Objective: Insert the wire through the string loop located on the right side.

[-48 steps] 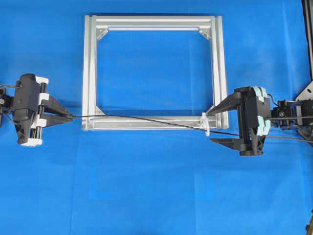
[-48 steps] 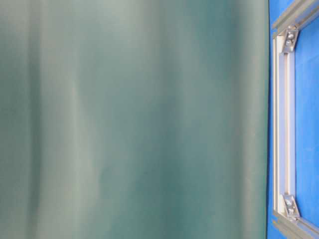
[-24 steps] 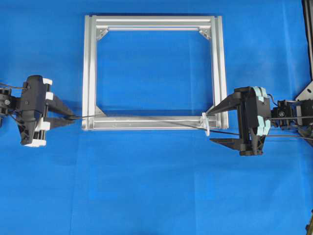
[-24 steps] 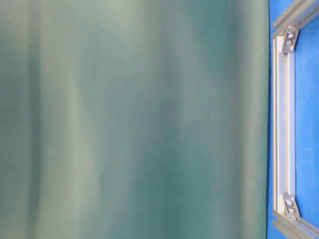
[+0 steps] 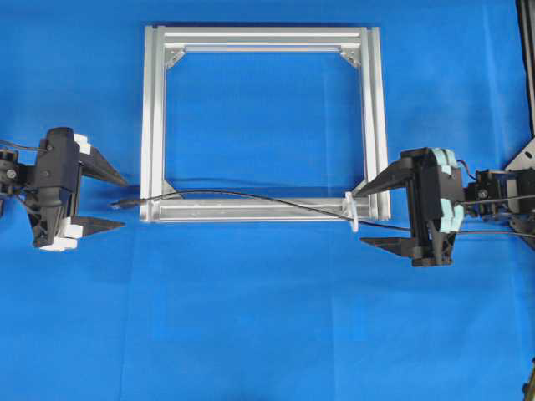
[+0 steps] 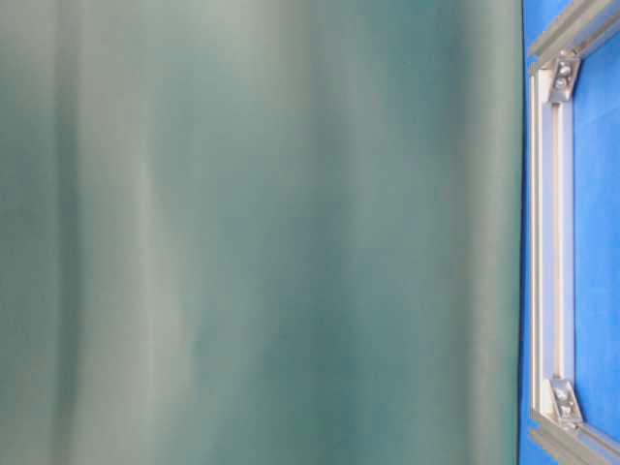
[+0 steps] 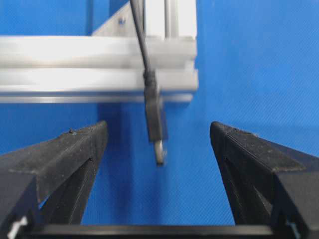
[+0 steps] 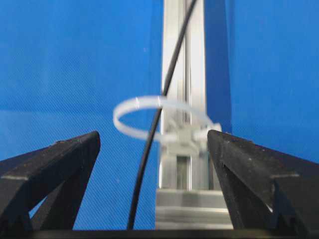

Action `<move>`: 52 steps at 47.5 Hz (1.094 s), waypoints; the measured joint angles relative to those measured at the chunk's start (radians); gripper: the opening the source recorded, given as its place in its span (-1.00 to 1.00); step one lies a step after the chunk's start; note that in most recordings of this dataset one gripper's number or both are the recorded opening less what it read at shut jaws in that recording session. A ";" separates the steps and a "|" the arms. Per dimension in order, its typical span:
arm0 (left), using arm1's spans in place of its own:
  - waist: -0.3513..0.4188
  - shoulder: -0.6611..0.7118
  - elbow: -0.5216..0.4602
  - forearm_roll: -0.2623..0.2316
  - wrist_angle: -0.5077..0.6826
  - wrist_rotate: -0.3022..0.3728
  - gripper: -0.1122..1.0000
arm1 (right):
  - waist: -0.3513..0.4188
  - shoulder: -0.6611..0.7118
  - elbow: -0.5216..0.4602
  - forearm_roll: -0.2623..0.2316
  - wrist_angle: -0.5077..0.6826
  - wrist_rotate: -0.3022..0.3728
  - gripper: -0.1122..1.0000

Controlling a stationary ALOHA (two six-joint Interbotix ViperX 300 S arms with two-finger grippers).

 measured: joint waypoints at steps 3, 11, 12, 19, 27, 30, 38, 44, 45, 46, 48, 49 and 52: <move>0.000 -0.040 -0.014 0.000 0.021 0.009 0.62 | 0.000 -0.041 -0.006 0.000 0.034 -0.018 0.89; -0.002 -0.133 -0.052 0.000 0.075 0.014 0.62 | -0.018 -0.166 -0.017 0.000 0.120 -0.049 0.89; 0.000 -0.143 -0.057 0.000 0.080 0.014 0.62 | -0.021 -0.181 -0.018 0.000 0.130 -0.052 0.89; 0.005 -0.199 -0.074 0.000 0.101 0.014 0.62 | -0.043 -0.247 -0.021 0.000 0.178 -0.057 0.89; 0.014 -0.224 -0.075 0.000 0.103 0.014 0.62 | -0.046 -0.268 -0.023 -0.002 0.195 -0.069 0.89; 0.015 -0.222 -0.074 0.000 0.104 0.014 0.62 | -0.046 -0.268 -0.021 -0.002 0.193 -0.071 0.89; 0.015 -0.221 -0.074 0.000 0.104 0.014 0.62 | -0.046 -0.265 -0.023 -0.002 0.195 -0.072 0.89; 0.017 -0.222 -0.074 0.000 0.104 0.014 0.62 | -0.046 -0.265 -0.023 -0.003 0.195 -0.072 0.89; 0.015 -0.222 -0.074 0.000 0.106 0.014 0.62 | -0.048 -0.265 -0.023 -0.002 0.195 -0.072 0.89; 0.015 -0.222 -0.074 0.000 0.104 0.014 0.62 | -0.048 -0.265 -0.023 -0.003 0.195 -0.074 0.89; 0.017 -0.222 -0.074 0.000 0.104 0.014 0.62 | -0.048 -0.265 -0.023 -0.003 0.195 -0.072 0.89; 0.015 -0.222 -0.074 0.000 0.106 0.014 0.62 | -0.048 -0.265 -0.023 -0.003 0.195 -0.072 0.89; 0.017 -0.222 -0.074 0.000 0.106 0.014 0.62 | -0.049 -0.264 -0.023 -0.002 0.195 -0.072 0.89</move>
